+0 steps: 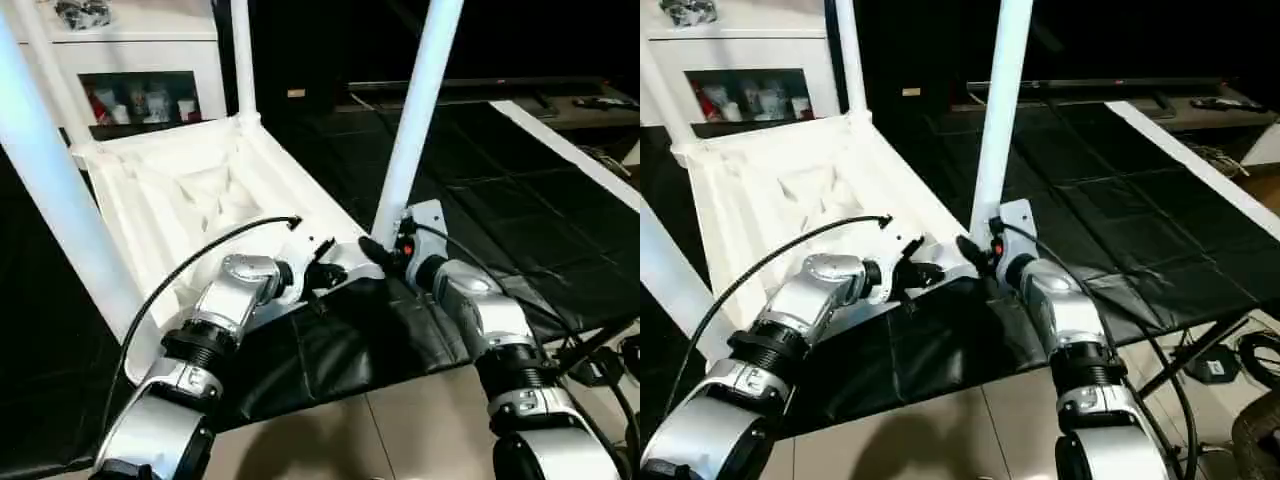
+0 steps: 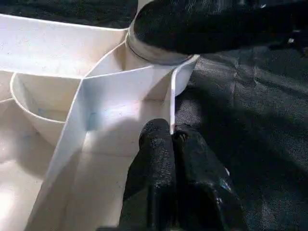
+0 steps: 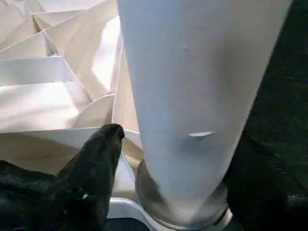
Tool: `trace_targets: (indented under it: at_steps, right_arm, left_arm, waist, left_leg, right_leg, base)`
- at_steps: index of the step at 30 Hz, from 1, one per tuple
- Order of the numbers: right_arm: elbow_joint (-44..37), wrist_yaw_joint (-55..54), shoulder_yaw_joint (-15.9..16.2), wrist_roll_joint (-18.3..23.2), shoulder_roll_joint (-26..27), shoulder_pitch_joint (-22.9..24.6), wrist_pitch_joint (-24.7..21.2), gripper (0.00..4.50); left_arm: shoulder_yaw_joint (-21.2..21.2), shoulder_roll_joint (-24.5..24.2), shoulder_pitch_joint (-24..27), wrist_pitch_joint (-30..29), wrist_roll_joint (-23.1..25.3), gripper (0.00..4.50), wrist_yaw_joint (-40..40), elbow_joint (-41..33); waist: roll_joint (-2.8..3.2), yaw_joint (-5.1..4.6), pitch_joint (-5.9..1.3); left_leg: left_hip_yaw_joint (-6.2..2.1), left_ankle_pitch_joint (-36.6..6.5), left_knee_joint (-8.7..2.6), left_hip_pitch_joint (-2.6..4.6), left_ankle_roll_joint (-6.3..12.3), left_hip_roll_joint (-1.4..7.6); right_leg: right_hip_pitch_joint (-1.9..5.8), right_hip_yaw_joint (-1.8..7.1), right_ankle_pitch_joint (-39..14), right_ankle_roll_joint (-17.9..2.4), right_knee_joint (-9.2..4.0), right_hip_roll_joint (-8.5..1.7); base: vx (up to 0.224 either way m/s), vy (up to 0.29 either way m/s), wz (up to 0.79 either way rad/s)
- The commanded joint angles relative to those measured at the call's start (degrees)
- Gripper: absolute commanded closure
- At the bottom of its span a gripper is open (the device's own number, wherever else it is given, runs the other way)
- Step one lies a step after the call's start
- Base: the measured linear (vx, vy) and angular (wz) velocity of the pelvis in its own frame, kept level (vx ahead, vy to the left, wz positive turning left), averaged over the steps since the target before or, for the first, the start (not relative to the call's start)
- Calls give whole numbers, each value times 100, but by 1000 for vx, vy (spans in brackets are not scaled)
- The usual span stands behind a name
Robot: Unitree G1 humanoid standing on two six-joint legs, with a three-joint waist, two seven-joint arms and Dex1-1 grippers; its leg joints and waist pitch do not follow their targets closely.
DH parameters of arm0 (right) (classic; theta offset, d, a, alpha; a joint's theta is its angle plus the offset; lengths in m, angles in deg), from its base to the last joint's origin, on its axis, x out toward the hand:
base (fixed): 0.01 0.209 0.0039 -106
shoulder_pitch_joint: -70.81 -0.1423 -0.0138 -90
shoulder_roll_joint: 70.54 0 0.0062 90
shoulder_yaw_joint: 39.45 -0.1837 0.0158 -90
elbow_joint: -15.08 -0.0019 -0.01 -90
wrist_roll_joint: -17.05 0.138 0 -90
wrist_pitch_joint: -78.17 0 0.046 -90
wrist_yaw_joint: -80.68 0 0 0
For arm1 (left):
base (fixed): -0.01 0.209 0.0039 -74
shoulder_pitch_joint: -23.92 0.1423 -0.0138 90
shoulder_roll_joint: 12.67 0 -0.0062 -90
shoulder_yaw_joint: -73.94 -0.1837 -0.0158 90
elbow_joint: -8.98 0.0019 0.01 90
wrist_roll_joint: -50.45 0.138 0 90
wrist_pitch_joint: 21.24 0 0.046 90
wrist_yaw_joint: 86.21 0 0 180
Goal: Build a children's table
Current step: Rotate leg to tighten
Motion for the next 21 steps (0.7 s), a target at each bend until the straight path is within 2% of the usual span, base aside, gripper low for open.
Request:
trace_targets:
  at_steps: [1,2,4,6,7,10,15,17,18,19,21]
  right_arm:
    - [-103,768,598,259,230,158,-106,86]
    - [-324,1234,636,370,-7,278,-114,66]
    - [-486,1661,711,414,-261,368,-135,60]
    - [-534,1791,731,416,-346,395,-143,45]
    - [-628,2091,762,445,-514,441,-163,22]
    - [-824,3030,787,616,-1026,518,-64,6]
    - [-850,4059,831,760,-1575,457,125,6]
    - [-814,4352,924,729,-1750,407,137,6]
    - [-814,4352,924,729,-1750,407,137,6]
    - [-770,4651,1024,683,-1911,351,174,6]
    - [-739,4938,1067,739,-2014,282,145,6]
  left_arm:
    - [-257,136,-39,266,-207,450,422,-259]
    - [-286,-47,-27,345,-209,450,673,-290]
    - [-359,-219,-20,514,-174,450,934,-292]
    - [-392,-280,-11,579,-164,450,1046,-302]
    - [-430,-388,-1,612,-153,450,1208,-325]
    - [-547,-740,26,795,-155,450,1808,-376]
    - [-776,-1257,111,1122,-230,450,2875,-483]
    - [-842,-1400,142,1168,-277,450,3179,-540]
    - [-842,-1400,142,1168,-277,450,3179,-540]
    - [-903,-1522,159,1178,-296,450,3418,-596]
    - [-989,-1631,168,1243,-274,450,3625,-627]
  waist:
    - [1,58,-312]
    - [0,70,-326]
    - [-6,77,-334]
    - [-1,94,-340]
    - [2,119,-346]
    - [4,153,-346]
    - [20,234,-364]
    - [35,302,-369]
    - [35,302,-369]
    - [33,336,-384]
    - [32,366,-368]
  left_leg:
    - [17,-1412,-350,-66,251,-10]
    - [19,-1308,-346,-73,290,-6]
    - [34,-1157,-335,-80,363,7]
    - [39,-1070,-330,-79,381,11]
    - [42,-1004,-324,-73,380,13]
    - [48,-968,-318,-74,422,29]
    - [51,-896,-305,-63,407,60]
    - [74,-734,-284,-58,414,70]
    - [74,-734,-284,-58,414,70]
    - [73,-646,-268,-74,427,64]
    - [83,-719,-268,-75,424,65]
  right_leg:
    - [273,232,-2188,-716,-569,-374]
    - [296,240,-1988,-754,-544,-376]
    - [305,253,-1593,-887,-498,-368]
    - [316,254,-1414,-986,-478,-371]
    - [324,255,-1327,-1018,-469,-372]
    - [326,254,-1211,-1106,-445,-376]
    - [316,258,-983,-1215,-398,-381]
    - [301,257,-570,-1338,-343,-363]
    - [301,257,-570,-1338,-343,-363]
    - [320,249,-278,-1433,-289,-347]
    - [316,251,-349,-1434,-301,-360]
  base:
    - [0,0,0]
    - [0,0,0]
    - [0,0,0]
    - [0,0,0]
    - [0,0,0]
    - [0,0,0]
    - [0,0,0]
    - [0,0,0]
    - [0,0,0]
    - [0,0,0]
    - [0,0,0]
